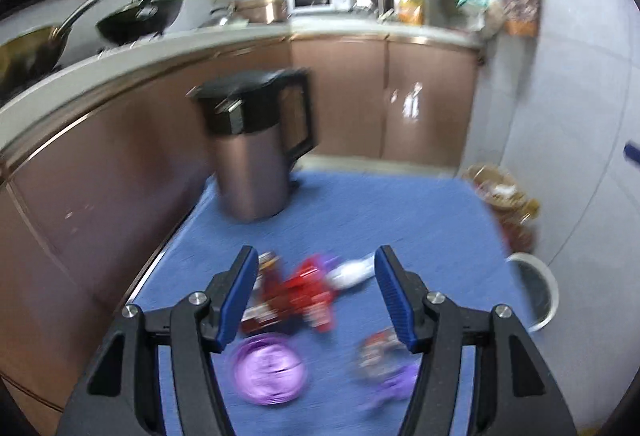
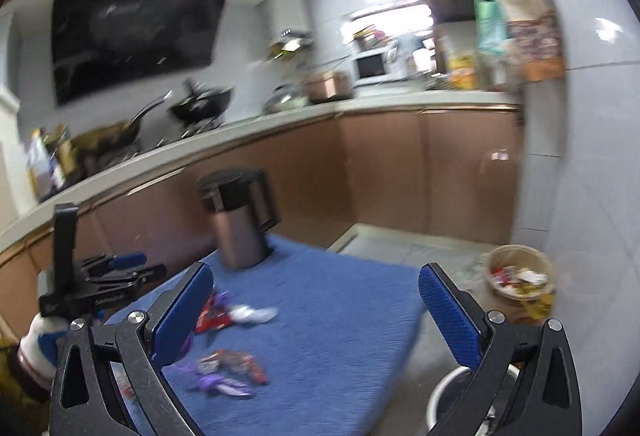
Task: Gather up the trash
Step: 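Grasp the brown snack bag with the left gripper while the right gripper grasps the red bag, then carry both snack bags to the bin and open both grippers over it, then grasp the clear plastic bag with the left gripper while the right gripper grasps another clear bag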
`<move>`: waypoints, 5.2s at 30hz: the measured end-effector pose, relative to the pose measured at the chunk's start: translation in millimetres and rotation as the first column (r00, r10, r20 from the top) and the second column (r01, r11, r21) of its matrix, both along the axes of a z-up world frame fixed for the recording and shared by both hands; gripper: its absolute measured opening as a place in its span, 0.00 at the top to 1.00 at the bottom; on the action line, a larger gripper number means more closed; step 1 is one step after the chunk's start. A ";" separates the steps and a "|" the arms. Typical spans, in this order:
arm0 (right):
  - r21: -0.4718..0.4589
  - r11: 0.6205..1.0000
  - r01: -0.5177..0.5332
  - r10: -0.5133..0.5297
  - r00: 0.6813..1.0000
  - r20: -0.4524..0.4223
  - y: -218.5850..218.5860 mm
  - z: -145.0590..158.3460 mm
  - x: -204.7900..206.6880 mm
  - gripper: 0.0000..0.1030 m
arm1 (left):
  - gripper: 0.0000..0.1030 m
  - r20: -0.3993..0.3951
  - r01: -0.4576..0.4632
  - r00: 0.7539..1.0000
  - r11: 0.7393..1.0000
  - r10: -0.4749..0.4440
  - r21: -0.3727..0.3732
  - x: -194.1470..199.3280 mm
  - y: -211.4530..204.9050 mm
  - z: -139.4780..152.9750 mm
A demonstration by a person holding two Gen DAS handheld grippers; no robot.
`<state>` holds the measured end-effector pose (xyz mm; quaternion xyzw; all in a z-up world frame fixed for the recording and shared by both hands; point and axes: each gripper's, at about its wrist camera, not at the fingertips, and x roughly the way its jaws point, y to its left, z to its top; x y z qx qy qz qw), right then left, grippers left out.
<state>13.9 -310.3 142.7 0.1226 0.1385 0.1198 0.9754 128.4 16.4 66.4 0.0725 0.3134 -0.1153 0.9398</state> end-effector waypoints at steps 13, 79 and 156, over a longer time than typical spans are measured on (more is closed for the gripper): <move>0.019 0.923 -0.384 0.369 0.873 -0.319 160.2 -53.4 145.3 0.28 | 0.43 -0.167 0.160 0.978 0.963 -0.125 0.215 55.9 24.1 -110.3; 0.192 0.979 -0.064 0.075 0.996 -0.051 -40.1 -57.1 -1.4 0.91 | 0.91 -0.014 0.410 0.904 0.875 -0.427 -0.257 -43.8 -122.1 36.7; 0.098 0.974 0.203 -0.178 0.959 -0.222 -86.7 -118.8 -44.3 0.48 | 0.30 0.076 -0.033 0.996 0.982 0.048 -0.186 -143.9 30.7 16.9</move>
